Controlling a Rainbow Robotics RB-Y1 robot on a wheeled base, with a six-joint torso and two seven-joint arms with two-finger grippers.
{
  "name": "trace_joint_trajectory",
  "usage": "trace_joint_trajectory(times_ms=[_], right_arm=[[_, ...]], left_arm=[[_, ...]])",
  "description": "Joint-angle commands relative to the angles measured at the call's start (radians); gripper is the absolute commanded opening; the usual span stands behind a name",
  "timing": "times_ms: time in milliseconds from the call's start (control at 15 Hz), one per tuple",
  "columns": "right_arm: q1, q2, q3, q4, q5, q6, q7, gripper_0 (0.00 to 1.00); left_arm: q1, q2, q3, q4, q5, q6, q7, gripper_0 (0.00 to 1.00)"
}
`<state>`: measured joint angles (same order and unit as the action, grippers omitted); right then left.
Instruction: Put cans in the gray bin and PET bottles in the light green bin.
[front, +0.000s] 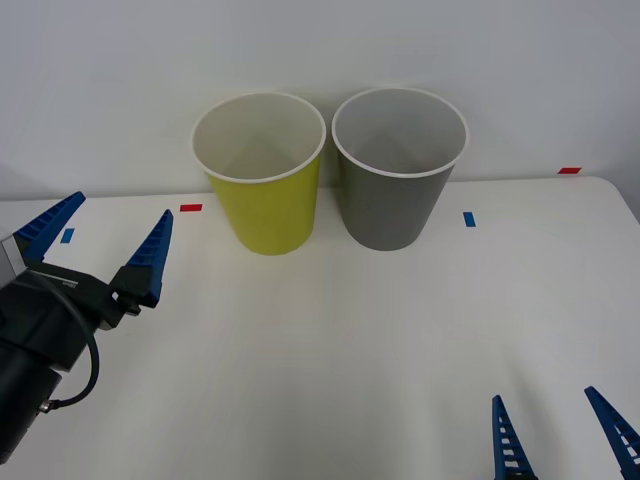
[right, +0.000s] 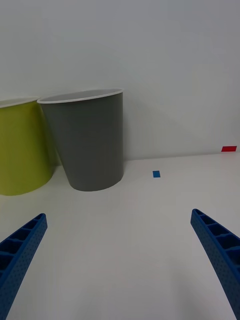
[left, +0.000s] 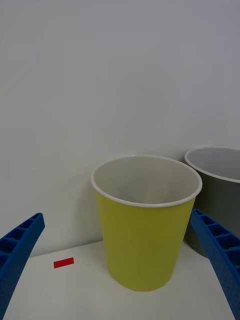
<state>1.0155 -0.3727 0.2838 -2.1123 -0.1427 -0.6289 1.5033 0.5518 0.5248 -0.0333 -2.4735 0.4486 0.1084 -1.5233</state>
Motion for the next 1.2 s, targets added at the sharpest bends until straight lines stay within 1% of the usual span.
trace_joint_trajectory(times_ms=[67,267,333,400,467,733,933,1133,1200], right_arm=[[0.0,0.0,0.0,0.0,0.0,0.0,0.0,1.0],[0.0,0.0,0.0,0.0,0.0,0.0,0.0,1.0],[0.0,0.0,0.0,0.0,0.0,0.0,0.0,1.0],[0.0,0.0,0.0,0.0,0.0,0.0,0.0,1.0],[0.0,0.0,0.0,0.0,0.0,0.0,0.0,1.0],[0.0,0.0,0.0,0.0,0.0,0.0,0.0,1.0],[0.0,0.0,0.0,0.0,0.0,0.0,0.0,1.0],[0.0,0.0,0.0,0.0,0.0,0.0,0.0,1.0],[0.0,0.0,0.0,0.0,0.0,0.0,0.0,1.0]], left_arm=[[0.077,0.001,-0.031,0.008,-0.004,-0.058,-0.011,1.0],[0.16,0.034,-0.079,0.027,-0.019,-0.167,-0.011,1.0],[0.178,0.041,-0.103,0.057,-0.038,-0.233,-0.012,1.0],[0.194,0.041,-0.122,0.093,-0.076,-0.296,-0.011,1.0],[0.211,0.041,-0.134,0.117,-0.091,-0.342,-0.008,1.0],[0.346,0.041,-0.137,0.15,-0.114,-0.457,-0.003,1.0],[0.416,0.029,-0.137,0.151,-0.117,-0.483,-0.003,1.0],[0.402,-0.025,-0.126,0.205,-0.134,-0.483,-0.001,1.0],[0.398,-0.028,-0.116,0.211,-0.14,-0.483,-0.001,1.0]])
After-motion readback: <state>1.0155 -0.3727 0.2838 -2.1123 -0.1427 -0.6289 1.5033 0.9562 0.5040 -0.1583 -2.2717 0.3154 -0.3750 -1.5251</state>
